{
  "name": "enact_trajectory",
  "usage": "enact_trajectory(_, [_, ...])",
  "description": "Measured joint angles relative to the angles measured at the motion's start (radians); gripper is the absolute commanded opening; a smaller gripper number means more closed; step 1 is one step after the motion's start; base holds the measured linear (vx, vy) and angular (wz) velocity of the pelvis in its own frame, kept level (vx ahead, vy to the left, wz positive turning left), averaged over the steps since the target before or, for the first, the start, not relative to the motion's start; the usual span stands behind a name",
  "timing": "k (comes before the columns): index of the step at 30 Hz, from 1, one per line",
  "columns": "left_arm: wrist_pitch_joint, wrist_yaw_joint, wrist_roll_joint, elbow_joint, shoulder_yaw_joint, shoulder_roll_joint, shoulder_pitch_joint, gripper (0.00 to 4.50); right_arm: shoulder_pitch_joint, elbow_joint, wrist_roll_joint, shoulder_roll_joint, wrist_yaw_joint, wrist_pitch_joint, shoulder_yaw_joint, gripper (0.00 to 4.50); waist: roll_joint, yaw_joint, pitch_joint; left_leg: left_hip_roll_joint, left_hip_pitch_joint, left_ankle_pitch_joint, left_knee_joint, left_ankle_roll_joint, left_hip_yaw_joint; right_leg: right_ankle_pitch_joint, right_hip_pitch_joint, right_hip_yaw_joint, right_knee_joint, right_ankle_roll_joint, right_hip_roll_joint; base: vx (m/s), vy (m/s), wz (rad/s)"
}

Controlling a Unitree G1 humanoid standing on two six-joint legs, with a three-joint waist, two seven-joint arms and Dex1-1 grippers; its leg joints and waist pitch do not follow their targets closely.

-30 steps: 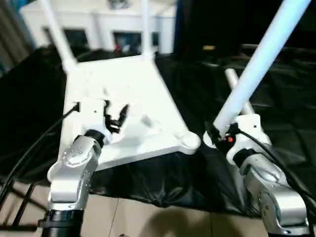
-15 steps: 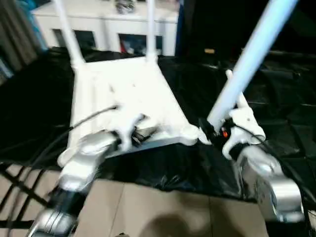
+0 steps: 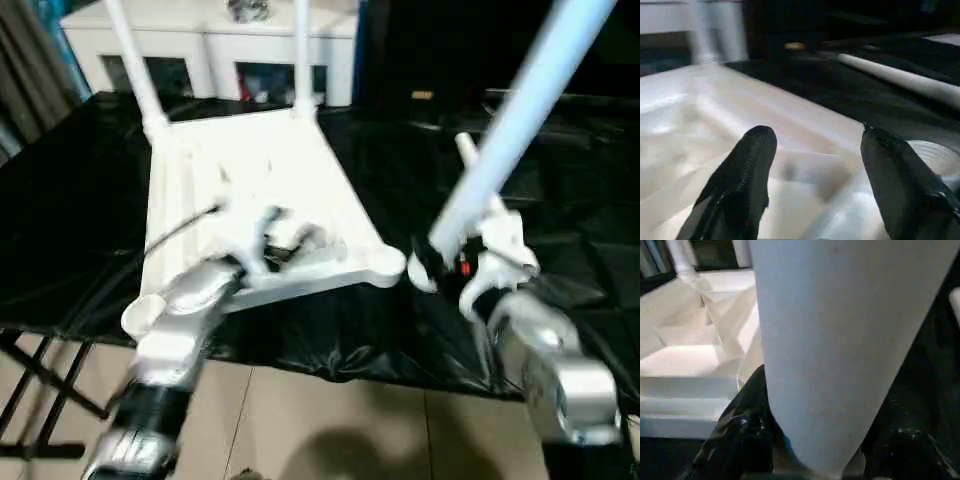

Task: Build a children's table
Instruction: Move to table

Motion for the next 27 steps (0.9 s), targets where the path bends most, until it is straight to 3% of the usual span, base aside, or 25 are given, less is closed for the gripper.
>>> enact_trajectory(1, [-0.007, 0.017, 0.001, -0.021, 0.016, 0.0, 0.018, 3.13, 0.01, 0.0, 0.001, 0.014, -0.011, 0.0, -0.006, 1.91, 0.001, 0.024, 0.0, 0.0, -0.003, -0.011, 0.013, 0.006, 0.005, 0.004, -0.004, 0.032, -0.001, 0.011, 0.01, -0.005, 0.055, -0.31])
enact_trajectory(3, [-0.035, 0.049, 0.038, -0.066, 0.021, 0.007, 0.051, 3.13, 0.032, -0.01, 0.006, 0.046, -0.038, 0.0, -0.019, 1.91, 0.002, 0.048, 0.0, -0.011, -0.006, -0.039, 0.042, 0.01, -0.007, 0.007, -0.006, 0.082, -0.003, 0.033, 0.021, 0.002, 0.143, -0.53])
enact_trajectory(4, [-0.054, 0.065, 0.065, -0.089, 0.024, 0.025, 0.064, 3.13, 0.047, -0.017, 0.009, 0.063, -0.048, -0.001, -0.022, 1.91, 0.003, 0.054, 0.0, -0.012, -0.002, -0.054, 0.056, 0.006, -0.002, 0.012, -0.008, 0.106, -0.007, 0.041, 0.028, 0.0, 0.169, -0.52])
enact_trajectory(5, [-0.06, 0.076, 0.075, -0.097, 0.031, 0.043, 0.069, 3.13, 0.051, -0.017, 0.015, 0.077, -0.055, -0.001, -0.019, 1.91, 0.001, 0.045, -0.001, -0.012, -0.002, -0.057, 0.058, 0.011, 0.011, 0.018, -0.02, 0.107, -0.01, 0.032, 0.033, -0.016, 0.168, -0.45])
enact_trajectory(6, [-0.057, 0.087, 0.079, -0.103, 0.042, 0.049, 0.073, 3.13, 0.051, -0.019, 0.017, 0.091, -0.059, -0.001, -0.011, 1.91, -0.003, 0.038, -0.001, -0.015, -0.004, -0.059, 0.057, 0.014, 0.015, 0.024, -0.023, 0.083, -0.006, 0.015, 0.021, -0.038, 0.129, -0.21])
enact_trajectory(7, [-0.05, 0.095, 0.08, -0.11, 0.054, 0.052, 0.074, 3.13, 0.051, -0.019, 0.018, 0.099, -0.06, -0.001, -0.001, 1.91, 0.002, 0.022, 0.001, -0.016, -0.006, -0.058, 0.056, 0.014, 0.008, 0.027, -0.019, 0.031, -0.005, -0.011, 0.009, -0.038, 0.129, -0.21])
enact_trajectory(9, [-0.045, 0.106, 0.081, -0.13, 0.055, 0.052, 0.08, 3.13, 0.051, -0.022, 0.017, 0.099, -0.06, -0.001, 0.008, 1.91, 0.006, 0.01, 0.001, -0.01, -0.006, -0.05, 0.048, 0.017, -0.001, 0.025, -0.014, -0.029, 0.013, -0.043, 0.009, -0.019, 0.035, 0.02])
enact_trajectory(10, [-0.04, 0.108, 0.079, -0.138, 0.055, 0.046, 0.081, 3.13, 0.051, -0.028, 0.017, 0.099, -0.06, -0.001, 0.009, 1.91, 0.006, 0.006, 0.0, -0.007, -0.006, -0.037, 0.033, 0.02, -0.004, 0.021, -0.016, -0.062, 0.032, -0.055, 0.012, 0.0, 0.0, 0.0])
enact_trajectory(12, [-0.021, 0.116, 0.076, -0.151, 0.053, 0.031, 0.082, 3.13, 0.046, -0.044, 0.017, 0.092, -0.06, -0.002, 0.009, 1.91, 0.0, 0.005, -0.003, -0.005, -0.008, -0.018, 0.018, 0.028, -0.005, 0.002, -0.016, -0.071, 0.03, -0.078, 0.011, -0.041, -0.098, 0.05])
enact_trajectory(14, [0.018, 0.13, 0.077, -0.163, 0.036, 0.009, 0.082, 3.13, 0.047, -0.047, 0.015, 0.072, -0.06, -0.003, -0.001, 1.91, -0.002, 0.002, -0.005, -0.01, -0.026, -0.019, 0.021, 0.045, -0.002, -0.003, -0.021, -0.074, 0.02, -0.051, 0.013, -0.054, -0.127, 0.04])
enact_trajectory(15, [0.015, 0.134, 0.077, -0.162, 0.027, -0.005, 0.083, 3.13, 0.054, -0.046, 0.013, 0.061, -0.06, -0.003, -0.009, 1.91, -0.002, 0.012, -0.004, -0.013, -0.026, -0.027, 0.029, 0.059, -0.009, -0.001, -0.022, -0.076, 0.02, -0.054, 0.013, -0.065, -0.14, -0.01])
enact_trajectory(16, [0.006, 0.135, 0.076, -0.162, 0.02, -0.014, 0.087, 3.13, 0.057, -0.046, 0.01, 0.048, -0.059, -0.003, -0.016, 1.91, -0.003, 0.016, -0.003, -0.015, -0.024, -0.027, 0.027, 0.059, -0.011, 0.001, -0.024, -0.08, 0.019, -0.056, 0.014, -0.065, -0.14, -0.01])
enact_trajectory(18, [-0.016, 0.136, 0.07, -0.163, 0.02, -0.013, 0.095, 3.13, 0.056, -0.047, -0.005, 0.028, -0.057, -0.003, -0.023, 1.91, 0.002, 0.017, -0.003, -0.009, -0.018, -0.012, 0.008, 0.024, -0.025, 0.002, -0.026, -0.088, 0.016, -0.052, 0.023, -0.06, -0.093, -0.07])
enact_trajectory(21, [-0.023, 0.146, 0.07, -0.164, 0.027, -0.006, 0.115, 3.13, 0.056, -0.047, -0.009, 0.021, -0.043, -0.003, -0.017, 1.91, 0.011, 0.012, 0.006, -0.006, 0.01, -0.009, -0.013, -0.005, -0.027, 0.002, -0.008, -0.094, -0.004, -0.052, 0.025, -0.018, -0.024, -0.02])
enact_trajectory(23, [-0.02, 0.147, 0.069, -0.164, 0.028, -0.007, 0.117, 3.13, 0.055, -0.046, -0.009, 0.02, -0.036, -0.003, -0.003, 1.91, 0.022, 0.002, 0.018, -0.003, 0.037, -0.014, -0.022, -0.009, -0.028, 0.002, 0.019, -0.109, -0.03, -0.051, 0.024, 0.0, 0.0, 0.0])
enact_trajectory(24, [-0.014, 0.147, 0.069, -0.17, 0.033, -0.005, 0.12, 3.13, 0.051, -0.046, -0.009, 0.02, -0.033, -0.002, 0.012, 1.91, 0.033, -0.005, 0.025, 0.004, 0.056, -0.022, -0.023, -0.011, -0.031, 0.001, 0.046, -0.126, -0.05, -0.051, 0.023, 0.0, 0.0, 0.0])
enact_trajectory(25, [-0.01, 0.148, 0.069, -0.176, 0.039, -0.003, 0.121, 3.13, 0.047, -0.048, -0.009, 0.02, -0.028, -0.003, 0.021, 1.91, 0.04, -0.014, 0.03, 0.011, 0.067, -0.024, -0.026, -0.012, -0.033, -0.006, 0.065, -0.138, -0.051, -0.049, 0.019, 0.0, 0.0, 0.0])
enact_trajectory(26, [-0.009, 0.149, 0.069, -0.184, 0.046, 0.001, 0.118, 3.13, 0.046, -0.054, -0.009, 0.02, -0.021, -0.003, 0.027, 1.91, 0.033, -0.02, 0.033, 0.004, 0.079, -0.024, -0.027, -0.013, -0.031, -0.053, 0.074, -0.133, -0.006, -0.049, 0.005, 0.0, 0.0, 0.0])
enact_trajectory(27, [-0.008, 0.151, 0.068, -0.185, 0.047, 0.003, 0.118, 3.13, 0.047, -0.054, -0.01, 0.019, -0.018, -0.003, 0.029, 1.91, 0.024, -0.024, 0.035, -0.007, 0.09, -0.026, -0.027, -0.016, -0.025, -0.066, 0.075, -0.11, 0.016, -0.049, -0.005, 0.078, -0.027, -0.08])
